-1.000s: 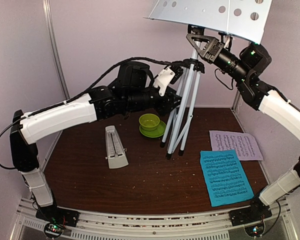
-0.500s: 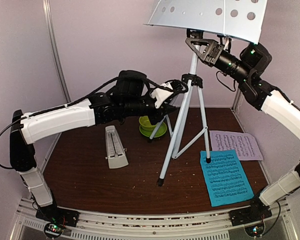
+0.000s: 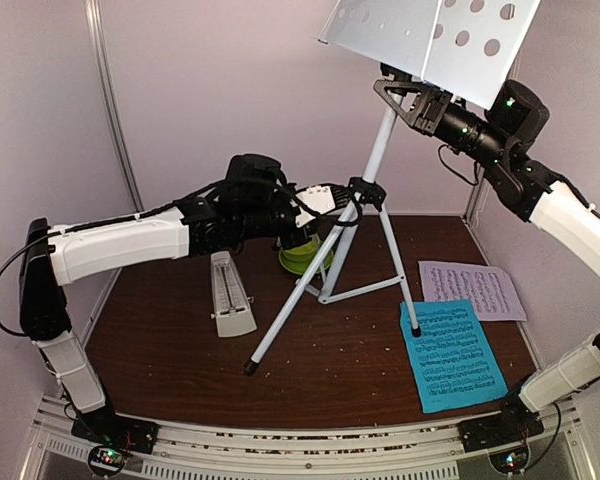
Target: Set up the instrument practice props
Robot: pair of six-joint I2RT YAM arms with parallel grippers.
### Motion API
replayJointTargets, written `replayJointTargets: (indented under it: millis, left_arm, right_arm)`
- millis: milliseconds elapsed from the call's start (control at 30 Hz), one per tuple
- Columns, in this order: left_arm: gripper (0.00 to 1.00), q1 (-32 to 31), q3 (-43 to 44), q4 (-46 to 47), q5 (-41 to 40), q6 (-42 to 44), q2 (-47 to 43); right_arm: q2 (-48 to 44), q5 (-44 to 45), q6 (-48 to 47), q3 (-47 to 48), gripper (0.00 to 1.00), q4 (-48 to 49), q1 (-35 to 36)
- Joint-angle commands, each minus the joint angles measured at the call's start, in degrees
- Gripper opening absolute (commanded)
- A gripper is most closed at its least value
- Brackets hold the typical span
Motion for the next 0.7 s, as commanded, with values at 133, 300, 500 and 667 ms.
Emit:
replayJointTargets:
  millis: [133, 300, 500, 667]
  left_arm:
    - [0.02, 1.36, -3.83, 9.91, -10.19, 4.35, -0.69]
    - [0.03, 1.31, -2.43, 10.24, -13.77, -1.73, 0.02]
    - [0.04, 1.36, -4.70, 11.36, -18.03, -6.45, 0.35]
    - [0.07, 1.36, -7.31, 16.35, -24.77, -8.53, 1.62]
  right_arm:
    - [-3.32, -7.13, 0.81, 7.14, 0.00, 2.23, 0.81]
    - [-0.63, -9.45, 1.12, 7.50, 0.00, 5.83, 0.79]
    - [6.05, -14.17, 2.20, 10.50, 0.00, 11.94, 1.64]
    - [10.42, -17.32, -0.14, 14.38, 0.00, 12.19, 2.98]
